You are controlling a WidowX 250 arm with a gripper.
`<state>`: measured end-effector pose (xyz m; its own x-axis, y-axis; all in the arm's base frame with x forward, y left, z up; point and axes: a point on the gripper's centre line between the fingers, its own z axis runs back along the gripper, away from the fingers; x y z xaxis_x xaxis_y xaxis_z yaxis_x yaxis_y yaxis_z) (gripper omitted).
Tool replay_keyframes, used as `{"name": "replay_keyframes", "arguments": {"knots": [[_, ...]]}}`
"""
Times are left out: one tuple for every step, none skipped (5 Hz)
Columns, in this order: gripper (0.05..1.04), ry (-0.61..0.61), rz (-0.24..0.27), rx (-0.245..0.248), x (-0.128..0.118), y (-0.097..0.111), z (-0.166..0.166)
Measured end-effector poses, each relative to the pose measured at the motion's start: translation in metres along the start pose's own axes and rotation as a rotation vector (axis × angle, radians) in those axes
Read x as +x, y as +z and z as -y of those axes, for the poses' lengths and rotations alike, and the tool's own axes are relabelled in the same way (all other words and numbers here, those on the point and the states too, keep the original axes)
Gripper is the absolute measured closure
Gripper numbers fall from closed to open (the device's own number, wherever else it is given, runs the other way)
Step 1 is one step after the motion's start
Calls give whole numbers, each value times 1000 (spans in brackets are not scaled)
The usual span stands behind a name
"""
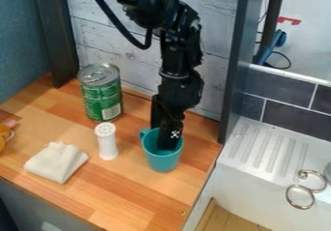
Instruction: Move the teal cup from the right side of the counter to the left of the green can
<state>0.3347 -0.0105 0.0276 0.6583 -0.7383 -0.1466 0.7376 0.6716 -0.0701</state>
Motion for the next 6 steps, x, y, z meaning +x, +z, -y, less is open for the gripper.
{"name": "replay_keyframes", "arguments": {"knots": [[137,18,-19,11,-3,0,-2],[440,14,-15,12,-3,-2,-2],[737,-3,-11,3,-2,-2,0],[922,-14,-17,-9,-4,-4,3],[983,-17,-27,-16,-6,-5,5],[984,-35,-27,0,-5,13,19]]}}
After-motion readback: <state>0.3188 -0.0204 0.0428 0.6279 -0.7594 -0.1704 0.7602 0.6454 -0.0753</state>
